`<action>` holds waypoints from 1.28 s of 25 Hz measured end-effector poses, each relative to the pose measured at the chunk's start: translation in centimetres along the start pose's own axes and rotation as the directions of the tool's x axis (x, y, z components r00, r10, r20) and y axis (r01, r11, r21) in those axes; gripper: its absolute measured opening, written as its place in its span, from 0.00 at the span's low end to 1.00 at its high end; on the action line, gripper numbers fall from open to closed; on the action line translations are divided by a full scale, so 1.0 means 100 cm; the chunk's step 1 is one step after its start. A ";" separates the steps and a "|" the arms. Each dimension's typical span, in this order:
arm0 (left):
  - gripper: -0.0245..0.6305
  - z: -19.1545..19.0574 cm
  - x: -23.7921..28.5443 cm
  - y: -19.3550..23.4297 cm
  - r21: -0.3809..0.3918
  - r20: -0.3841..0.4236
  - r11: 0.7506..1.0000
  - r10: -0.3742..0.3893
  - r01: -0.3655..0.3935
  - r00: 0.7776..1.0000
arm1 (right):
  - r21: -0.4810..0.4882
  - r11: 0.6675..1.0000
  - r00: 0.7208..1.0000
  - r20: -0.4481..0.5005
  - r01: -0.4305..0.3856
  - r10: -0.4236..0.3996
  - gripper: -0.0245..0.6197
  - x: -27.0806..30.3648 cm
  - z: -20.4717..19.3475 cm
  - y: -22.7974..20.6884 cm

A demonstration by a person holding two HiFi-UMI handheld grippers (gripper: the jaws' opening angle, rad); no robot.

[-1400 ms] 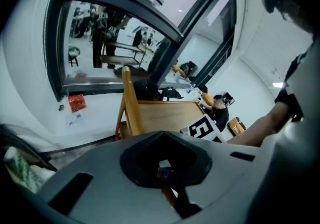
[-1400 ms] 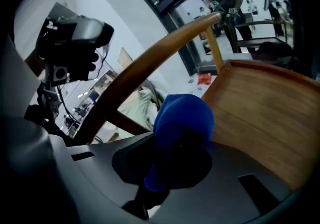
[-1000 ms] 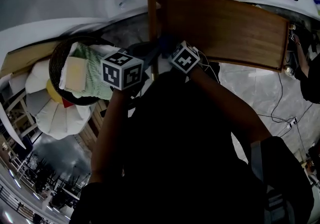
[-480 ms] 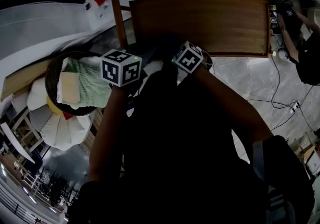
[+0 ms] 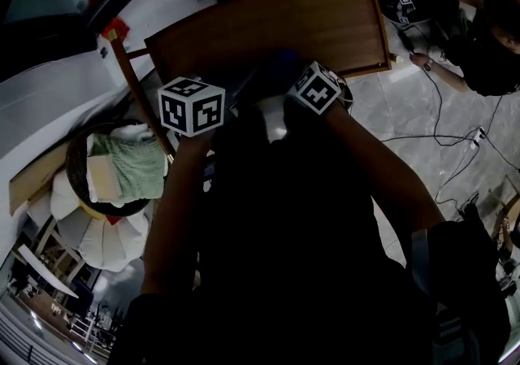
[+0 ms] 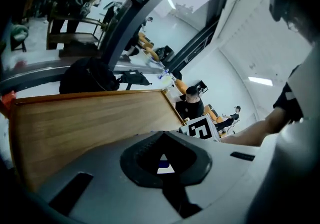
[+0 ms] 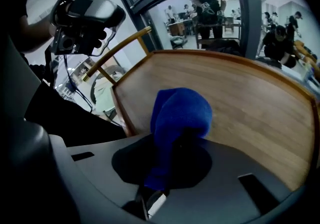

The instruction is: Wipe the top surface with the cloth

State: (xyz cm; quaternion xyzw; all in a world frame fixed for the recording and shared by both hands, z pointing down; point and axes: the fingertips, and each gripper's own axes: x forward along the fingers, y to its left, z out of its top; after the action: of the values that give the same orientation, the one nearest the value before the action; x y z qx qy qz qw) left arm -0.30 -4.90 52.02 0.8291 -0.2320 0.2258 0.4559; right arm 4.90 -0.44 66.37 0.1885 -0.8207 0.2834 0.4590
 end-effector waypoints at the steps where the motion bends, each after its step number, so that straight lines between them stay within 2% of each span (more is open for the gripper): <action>1: 0.05 0.004 0.009 -0.007 0.003 0.000 1.000 -0.017 0.017 1.000 | 0.009 1.000 1.000 0.003 0.011 -0.011 0.13 -0.007 -0.007 -0.009; 11: 0.05 0.041 0.082 -0.053 0.063 -0.025 0.994 -0.085 0.086 0.996 | 0.102 0.987 0.992 0.007 0.124 -0.126 0.13 -0.070 -0.067 -0.093; 18: 0.05 0.045 0.117 -0.080 0.065 -0.035 0.990 -0.120 0.122 0.992 | 0.164 0.967 0.981 -0.022 0.195 -0.194 0.13 -0.105 -0.100 -0.134; 24: 0.05 0.046 0.124 -0.090 0.063 -0.024 0.990 -0.124 0.125 0.992 | 0.156 0.958 0.970 -0.042 0.242 -0.239 0.13 -0.119 -0.110 -0.149; 32: 0.05 0.046 0.108 -0.082 0.053 0.028 0.995 -0.089 0.088 0.996 | 0.177 0.934 0.951 -0.066 0.310 -0.303 0.13 -0.121 -0.114 -0.159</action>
State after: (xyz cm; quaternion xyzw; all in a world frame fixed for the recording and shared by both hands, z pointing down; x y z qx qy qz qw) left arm 13.79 -6.89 50.79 0.8533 -0.1961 0.1986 0.4405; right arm 27.43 -4.77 65.38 0.3507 -0.7425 0.2871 0.4932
